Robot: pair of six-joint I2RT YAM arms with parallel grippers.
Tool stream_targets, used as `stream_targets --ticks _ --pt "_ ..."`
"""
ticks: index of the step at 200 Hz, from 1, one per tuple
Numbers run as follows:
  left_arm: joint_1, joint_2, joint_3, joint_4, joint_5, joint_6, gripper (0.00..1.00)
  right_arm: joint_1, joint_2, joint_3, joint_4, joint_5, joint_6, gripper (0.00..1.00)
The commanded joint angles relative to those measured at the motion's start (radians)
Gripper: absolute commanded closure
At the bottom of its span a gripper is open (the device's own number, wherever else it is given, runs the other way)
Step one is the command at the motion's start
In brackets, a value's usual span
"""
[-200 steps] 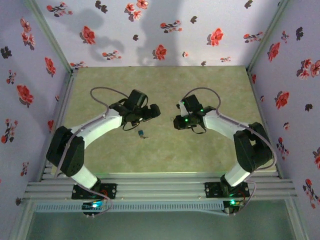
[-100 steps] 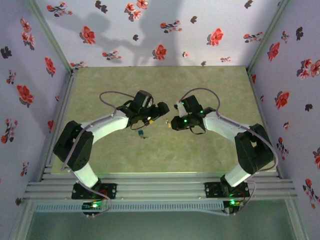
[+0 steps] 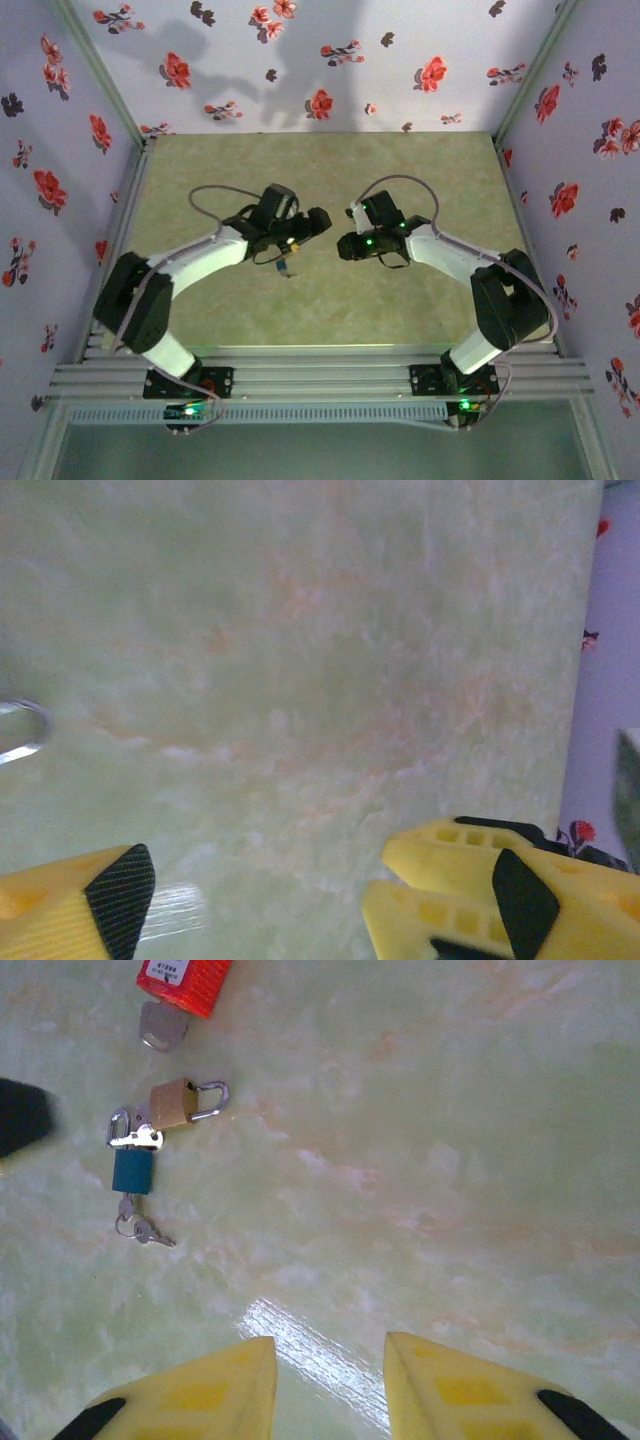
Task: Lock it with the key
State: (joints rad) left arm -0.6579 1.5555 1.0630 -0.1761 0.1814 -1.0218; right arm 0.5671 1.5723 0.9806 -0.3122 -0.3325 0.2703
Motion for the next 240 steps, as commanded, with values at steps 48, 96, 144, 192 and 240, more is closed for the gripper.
stream_targets --ticks 48,96,144,192,240 --pt "0.209 -0.149 -0.134 -0.146 -0.044 0.117 0.04 0.102 0.073 0.112 -0.031 0.13 0.109 0.5" --pt "0.301 -0.25 -0.177 -0.201 -0.062 0.173 0.03 0.238 0.211 0.286 -0.096 0.232 0.239 0.47" --pt "0.379 -0.364 -0.228 -0.243 -0.102 0.201 0.02 0.347 0.368 0.433 -0.161 0.256 0.233 0.47" --pt "0.426 -0.444 -0.257 -0.268 -0.125 0.234 0.01 0.403 0.485 0.557 -0.228 0.291 0.233 0.48" --pt "0.445 -0.489 -0.287 -0.267 -0.147 0.249 0.01 0.432 0.567 0.654 -0.289 0.332 0.24 0.49"
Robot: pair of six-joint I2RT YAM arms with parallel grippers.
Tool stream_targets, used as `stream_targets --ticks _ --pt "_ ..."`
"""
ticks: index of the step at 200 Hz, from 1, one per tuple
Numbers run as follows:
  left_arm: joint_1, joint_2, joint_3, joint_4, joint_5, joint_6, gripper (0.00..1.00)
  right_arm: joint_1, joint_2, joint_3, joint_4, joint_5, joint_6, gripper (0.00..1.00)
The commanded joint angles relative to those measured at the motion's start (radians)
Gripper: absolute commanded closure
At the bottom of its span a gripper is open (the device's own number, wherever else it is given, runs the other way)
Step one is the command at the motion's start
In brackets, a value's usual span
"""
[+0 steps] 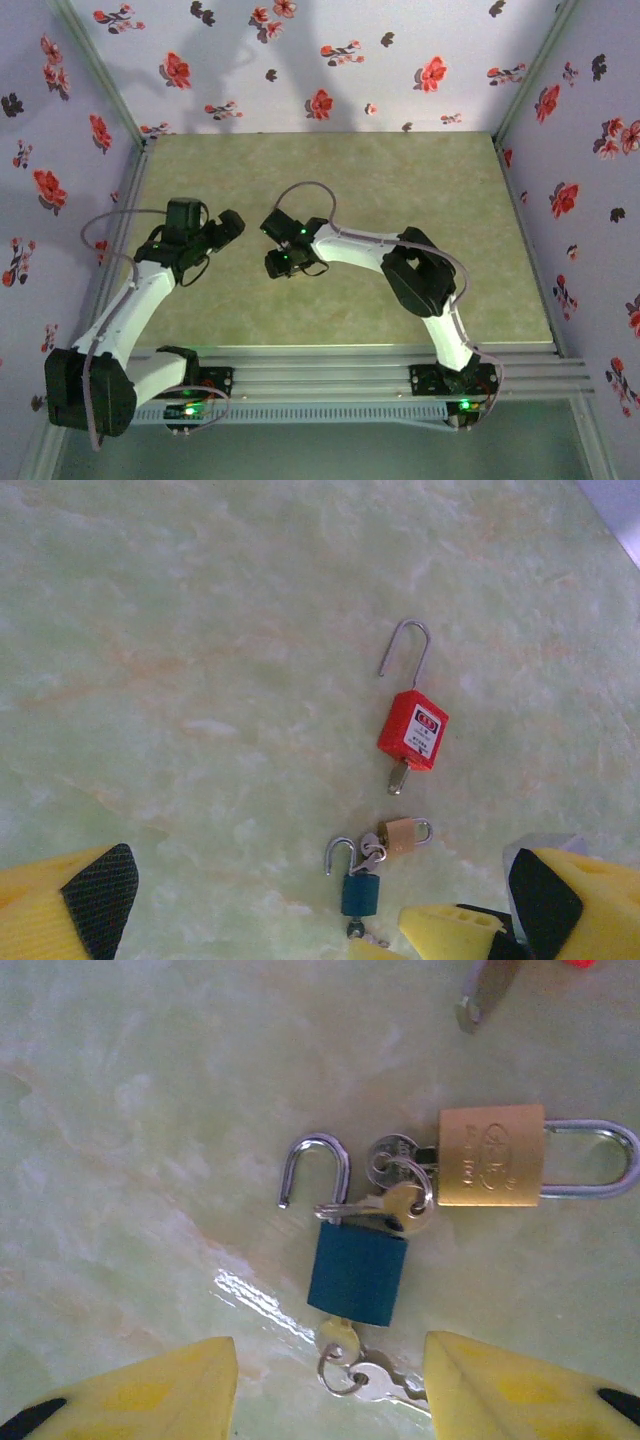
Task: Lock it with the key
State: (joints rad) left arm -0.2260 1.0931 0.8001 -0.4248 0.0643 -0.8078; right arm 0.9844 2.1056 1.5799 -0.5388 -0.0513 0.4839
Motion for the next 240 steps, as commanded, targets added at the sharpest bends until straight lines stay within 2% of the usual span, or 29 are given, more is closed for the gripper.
stream_targets --ticks 1,121,240 --pt "0.014 -0.028 -0.025 -0.019 -0.03 0.035 0.01 0.014 0.034 0.056 -0.062 0.051 0.026 0.49" --pt "0.019 -0.075 -0.044 -0.002 -0.045 0.047 0.0 0.019 0.163 0.224 -0.191 0.107 0.039 0.51" --pt "0.02 -0.076 -0.049 0.001 -0.048 0.05 0.0 0.036 0.193 0.238 -0.216 0.154 0.033 0.6"
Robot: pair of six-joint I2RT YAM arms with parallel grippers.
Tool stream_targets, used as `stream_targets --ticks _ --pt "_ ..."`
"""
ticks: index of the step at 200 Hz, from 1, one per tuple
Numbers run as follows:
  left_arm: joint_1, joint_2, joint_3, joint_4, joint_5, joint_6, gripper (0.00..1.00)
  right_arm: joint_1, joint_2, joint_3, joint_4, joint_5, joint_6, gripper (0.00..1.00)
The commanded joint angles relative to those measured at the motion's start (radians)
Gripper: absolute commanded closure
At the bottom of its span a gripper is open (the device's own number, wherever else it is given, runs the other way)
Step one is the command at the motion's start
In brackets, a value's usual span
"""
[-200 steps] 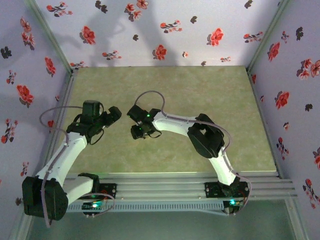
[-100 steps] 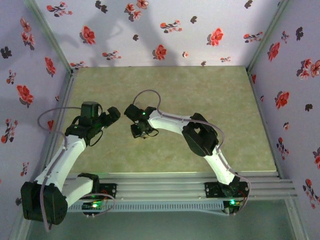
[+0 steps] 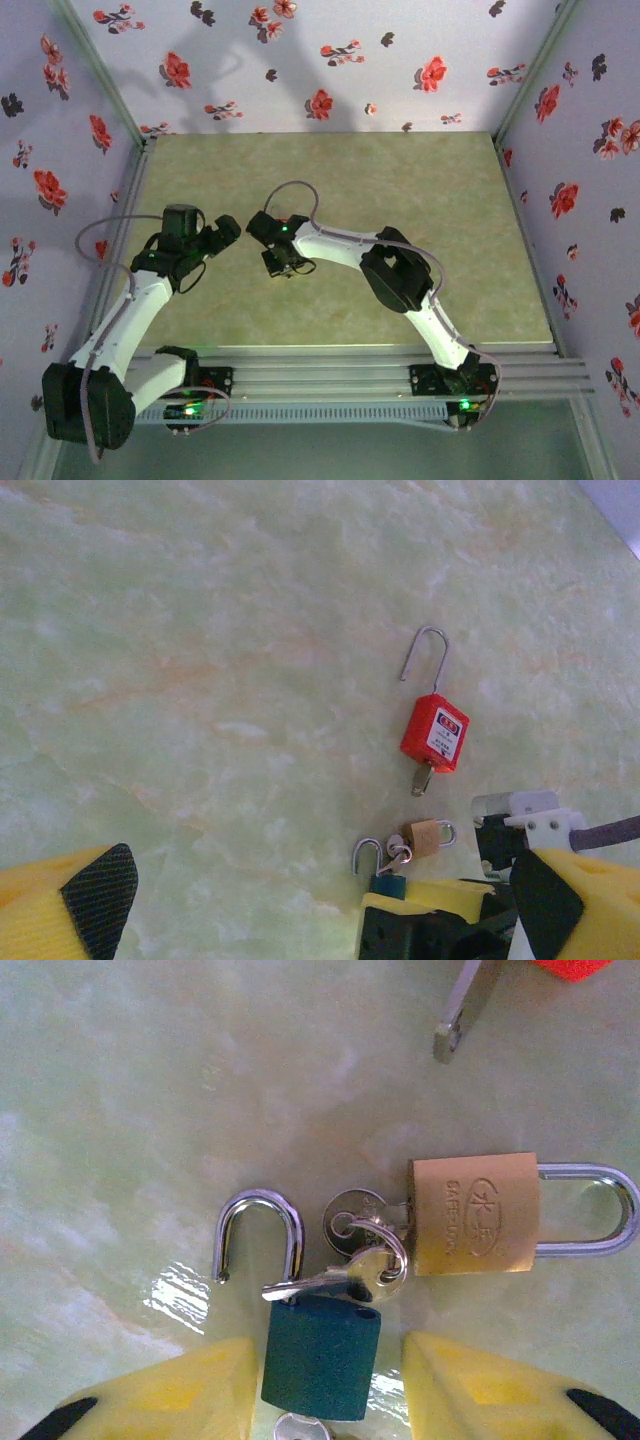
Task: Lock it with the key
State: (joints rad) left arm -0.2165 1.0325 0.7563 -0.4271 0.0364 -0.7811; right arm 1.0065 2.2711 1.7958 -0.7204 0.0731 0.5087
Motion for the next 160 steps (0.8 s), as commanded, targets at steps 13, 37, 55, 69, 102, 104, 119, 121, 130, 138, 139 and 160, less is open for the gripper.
stream_targets --ticks 13,37,55,69,102,104,119,121,130,138,139,160 --pt "0.01 -0.016 -0.006 0.002 -0.021 0.023 0.0 0.014 0.03 0.018 -0.035 0.031 0.007 0.61" --pt "0.009 -0.017 -0.005 0.001 -0.022 0.024 0.0 0.015 0.032 0.014 -0.037 0.033 0.008 0.66" --pt "0.01 -0.017 -0.006 0.0 -0.022 0.022 0.0 0.017 0.029 0.013 -0.036 0.028 0.004 0.68" --pt "0.01 -0.018 -0.005 -0.003 -0.022 0.024 0.0 0.019 0.024 0.01 -0.035 0.027 0.001 0.7" --pt "0.01 -0.022 -0.008 -0.007 -0.022 0.024 0.0 0.024 -0.025 -0.032 -0.011 0.006 -0.016 0.73" --pt "0.009 -0.022 -0.008 -0.007 -0.022 0.023 0.0 0.024 -0.03 -0.037 -0.008 0.004 -0.017 0.73" --pt "0.01 -0.019 -0.011 -0.006 -0.021 0.019 0.0 0.024 -0.068 -0.075 0.02 -0.013 -0.023 0.74" --pt "0.011 -0.017 -0.011 -0.005 -0.021 0.018 0.0 0.024 -0.074 -0.08 0.024 -0.015 -0.024 0.74" --pt "0.01 -0.015 -0.014 -0.003 -0.015 0.014 0.0 0.024 -0.097 -0.105 0.037 -0.024 -0.027 0.75" --pt "0.011 -0.013 -0.016 0.0 -0.009 0.012 0.0 0.024 -0.118 -0.125 0.052 -0.035 -0.03 0.74" --pt "0.01 -0.013 -0.017 0.0 -0.009 0.011 0.0 0.024 -0.121 -0.127 0.053 -0.036 -0.032 0.74" --pt "0.009 -0.007 -0.031 0.012 0.01 -0.001 0.0 0.025 -0.173 -0.19 0.104 -0.063 -0.037 0.74"
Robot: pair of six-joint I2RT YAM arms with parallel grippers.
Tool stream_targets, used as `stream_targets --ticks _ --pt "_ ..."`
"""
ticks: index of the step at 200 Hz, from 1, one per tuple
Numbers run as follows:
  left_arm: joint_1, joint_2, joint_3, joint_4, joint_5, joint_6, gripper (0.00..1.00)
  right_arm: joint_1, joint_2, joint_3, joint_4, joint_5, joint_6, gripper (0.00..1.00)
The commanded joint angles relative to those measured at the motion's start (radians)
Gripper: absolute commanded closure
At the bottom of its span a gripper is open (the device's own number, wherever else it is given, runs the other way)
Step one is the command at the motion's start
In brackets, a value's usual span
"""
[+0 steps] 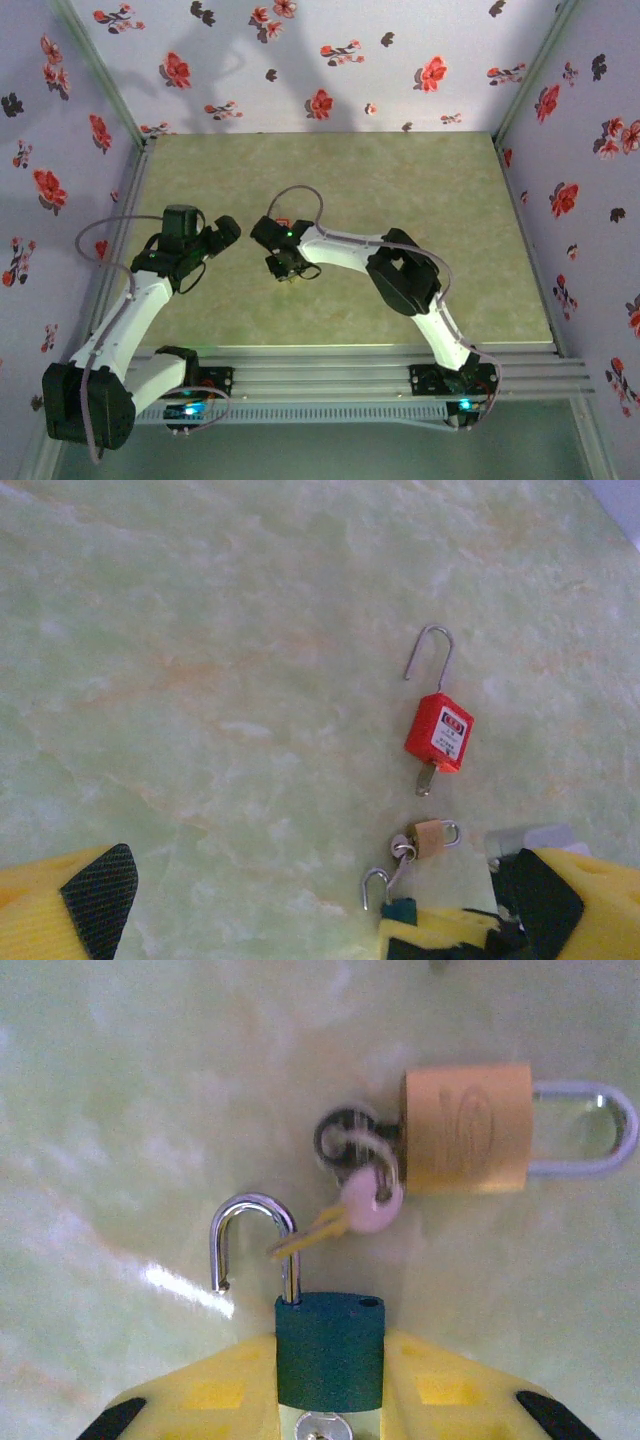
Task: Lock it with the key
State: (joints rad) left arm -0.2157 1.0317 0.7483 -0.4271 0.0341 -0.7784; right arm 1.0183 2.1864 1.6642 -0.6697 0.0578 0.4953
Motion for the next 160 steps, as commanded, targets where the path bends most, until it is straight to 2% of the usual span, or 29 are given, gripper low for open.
stream_targets --ticks 1,68,160 --pt "0.008 -0.006 -0.025 0.014 0.013 -0.004 0.0 0.013 -0.091 -0.061 0.055 -0.049 -0.023 0.74" --pt "-0.009 0.042 -0.073 0.091 0.108 -0.064 0.01 0.012 -0.184 -0.2 0.158 -0.109 -0.024 0.75" --pt "-0.158 0.147 -0.175 0.363 0.244 -0.259 0.08 -0.018 -0.322 -0.342 0.267 -0.196 -0.014 0.76"
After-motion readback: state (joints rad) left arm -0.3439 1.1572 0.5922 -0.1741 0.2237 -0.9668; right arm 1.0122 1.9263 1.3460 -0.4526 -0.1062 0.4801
